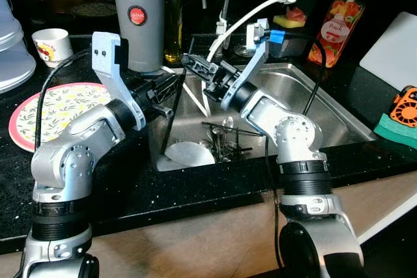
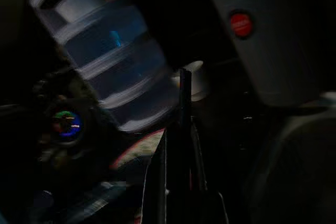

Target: Kitchen organization

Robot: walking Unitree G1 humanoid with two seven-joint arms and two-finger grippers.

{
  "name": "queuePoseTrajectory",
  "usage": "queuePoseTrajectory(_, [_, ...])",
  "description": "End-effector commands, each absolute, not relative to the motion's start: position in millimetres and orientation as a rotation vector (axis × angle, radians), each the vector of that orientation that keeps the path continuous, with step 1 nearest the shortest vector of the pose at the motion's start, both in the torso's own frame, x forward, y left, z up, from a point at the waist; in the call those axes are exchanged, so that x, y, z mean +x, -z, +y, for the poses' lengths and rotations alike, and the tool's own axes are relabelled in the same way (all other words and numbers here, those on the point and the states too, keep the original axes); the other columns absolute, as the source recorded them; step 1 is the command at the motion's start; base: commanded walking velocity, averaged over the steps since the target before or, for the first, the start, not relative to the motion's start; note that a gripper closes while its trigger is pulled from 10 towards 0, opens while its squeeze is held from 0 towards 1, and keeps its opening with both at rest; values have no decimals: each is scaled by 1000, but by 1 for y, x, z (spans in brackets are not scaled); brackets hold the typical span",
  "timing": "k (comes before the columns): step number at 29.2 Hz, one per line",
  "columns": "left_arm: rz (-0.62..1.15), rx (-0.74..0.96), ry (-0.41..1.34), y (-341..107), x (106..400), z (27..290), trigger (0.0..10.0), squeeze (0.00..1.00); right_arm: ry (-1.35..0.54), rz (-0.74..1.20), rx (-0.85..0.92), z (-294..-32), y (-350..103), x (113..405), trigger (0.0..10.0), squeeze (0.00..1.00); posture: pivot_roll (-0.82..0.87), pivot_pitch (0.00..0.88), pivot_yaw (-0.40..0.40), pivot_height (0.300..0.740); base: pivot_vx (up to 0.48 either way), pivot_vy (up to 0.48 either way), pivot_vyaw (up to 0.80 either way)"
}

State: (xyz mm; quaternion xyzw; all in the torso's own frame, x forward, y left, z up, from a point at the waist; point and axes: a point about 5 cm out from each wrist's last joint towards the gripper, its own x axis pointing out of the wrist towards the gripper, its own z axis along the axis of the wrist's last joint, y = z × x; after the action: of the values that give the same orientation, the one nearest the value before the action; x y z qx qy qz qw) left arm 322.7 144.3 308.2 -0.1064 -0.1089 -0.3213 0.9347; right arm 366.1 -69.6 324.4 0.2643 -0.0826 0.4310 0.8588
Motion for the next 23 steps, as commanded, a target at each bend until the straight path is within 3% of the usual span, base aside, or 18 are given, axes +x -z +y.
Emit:
queuePoseTrajectory(1, [-243, -195, 594, -313, 325, 153, 10000, 1000, -874, -207, 526, -76, -329, 369, 0, 0, -24, 101, -47, 740, 0, 0, 0])
queuePoseTrajectory(3, [-239, -111, 432, -314, 334, 165, 10000, 1000, -847, -238, 527, -83, -337, 373, 0, 0, -25, 102, -46, 740, 0, 0, 0])
queuePoseTrajectory(5, [-257, -77, 396, -315, 336, 167, 10000, 1000, -820, -262, 511, -87, -340, 375, 0, 0, -25, 102, -46, 740, 0, 0, 0])
queuePoseTrajectory(6, [-266, -83, 394, -317, 336, 167, 10000, 0, -794, -287, 498, -89, -342, 376, 0, 0, -25, 102, -47, 740, 0, 0, 0])
queuePoseTrajectory(9, [-265, -65, 401, -317, 335, 165, 10000, 0, -738, -332, 416, -92, -344, 378, 0, 0, -24, 102, -47, 740, 0, 0, 0])
queuePoseTrajectory(10, [-224, -7, 451, -313, 333, 158, 10000, 0, -678, -379, 284, -91, -342, 379, 0, 0, -27, 103, -44, 740, 0, 0, 0])
queuePoseTrajectory(16, [-105, 138, 623, -294, 323, 136, 10000, 0, -586, -396, 12, -82, -313, 384, 0, 0, -25, 105, -43, 740, 0, 0, 0])
queuePoseTrajectory(17, [-64, 179, 633, -288, 322, 134, 10000, 0, -585, -345, -8, -78, -296, 387, 2196, 0, -21, 106, -43, 740, 0, 0, 0])
queuePoseTrajectory(18, [-42, 197, 634, -286, 322, 133, 10000, 0, -588, -326, -14, -77, -288, 388, 2196, 0, -21, 106, -43, 740, 0, 0, 0])
queuePoseTrajectory(19, [-28, 207, 632, -284, 322, 133, 10000, 0, -591, -318, -17, -76, -284, 388, 3529, 0, -21, 106, -43, 740, 0, 0, 0])
queuePoseTrajectory(20, [-28, 207, 632, -284, 322, 133, 10000, 0, -591, -318, -17, -76, -284, 388, 3529, 0, -21, 106, -43, 740, 0, 0, 0])
queuePoseTrajectory(21, [28, 265, 633, -277, 322, 135, 10000, 0, -593, -280, -56, -71, -267, 390, 4431, 0, -20, 106, -43, 740, 0, 0, 0])
queuePoseTrajectory(23, [47, 294, 640, -275, 321, 136, 10000, 0, -592, -266, -74, -70, -260, 391, 4431, 0, -20, 106, -43, 740, 0, 0, 0])
